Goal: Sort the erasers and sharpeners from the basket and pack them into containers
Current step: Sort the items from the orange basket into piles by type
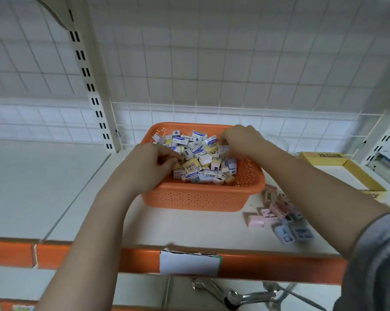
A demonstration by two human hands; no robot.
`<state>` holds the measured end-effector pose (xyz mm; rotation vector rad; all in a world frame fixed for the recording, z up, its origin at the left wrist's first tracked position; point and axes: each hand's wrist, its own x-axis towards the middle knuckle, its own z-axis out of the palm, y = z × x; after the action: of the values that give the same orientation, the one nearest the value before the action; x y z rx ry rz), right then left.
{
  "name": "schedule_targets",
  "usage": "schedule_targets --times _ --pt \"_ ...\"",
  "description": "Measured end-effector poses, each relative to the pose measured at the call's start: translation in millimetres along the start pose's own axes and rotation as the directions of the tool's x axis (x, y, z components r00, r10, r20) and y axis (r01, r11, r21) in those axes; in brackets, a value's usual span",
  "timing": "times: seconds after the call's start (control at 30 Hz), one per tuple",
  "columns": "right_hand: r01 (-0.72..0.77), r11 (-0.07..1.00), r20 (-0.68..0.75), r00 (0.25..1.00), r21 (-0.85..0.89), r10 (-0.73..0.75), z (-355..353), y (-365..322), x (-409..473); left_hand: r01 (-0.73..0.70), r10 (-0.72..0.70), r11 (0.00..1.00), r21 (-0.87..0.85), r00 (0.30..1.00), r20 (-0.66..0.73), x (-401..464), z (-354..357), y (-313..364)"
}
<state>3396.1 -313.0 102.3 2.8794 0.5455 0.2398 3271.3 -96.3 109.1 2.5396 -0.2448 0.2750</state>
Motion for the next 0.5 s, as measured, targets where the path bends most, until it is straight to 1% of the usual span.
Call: schedule_targets --times 0.07,0.1,0.17,0.23,0.3,0.37,0.43,0.5 --pt "-0.050 0.978 -0.074 0.995 0.201 0.066 -11 -1 -12 -0.024 0.022 0.998 0.057 0.999 0.026 16 0 -2" --pt "-0.067 0.945 -0.109 0.988 0.321 0.108 -17 -3 -20 -0.029 0.026 0.995 0.092 0.999 0.036 27 1 -4" --pt "-0.060 0.840 -0.178 0.967 0.540 0.183 -25 -7 -39 -0.016 0.012 0.983 0.182 1.000 0.023 52 3 -11" --pt "-0.025 0.732 -0.236 0.939 0.681 0.251 -31 -13 -62 0.000 0.003 0.950 0.311 1.000 -0.007 76 4 -20" --pt "0.020 0.632 -0.275 0.910 0.775 0.309 -34 -22 -84 0.004 -0.008 0.897 0.442 1.000 0.008 94 4 -28" --pt "0.054 0.548 -0.291 0.888 0.835 0.357 -34 -32 -100 0.006 -0.042 0.848 0.530 0.998 0.056 104 3 -34" --pt "0.075 0.493 -0.299 0.869 0.867 0.394 -29 -40 -111 -0.009 -0.062 0.812 0.583 0.993 0.100 109 4 -37" --pt "0.064 0.467 -0.285 0.861 0.882 0.421 -21 -46 -115 -0.028 -0.059 0.784 0.620 0.991 0.119 111 3 -36"
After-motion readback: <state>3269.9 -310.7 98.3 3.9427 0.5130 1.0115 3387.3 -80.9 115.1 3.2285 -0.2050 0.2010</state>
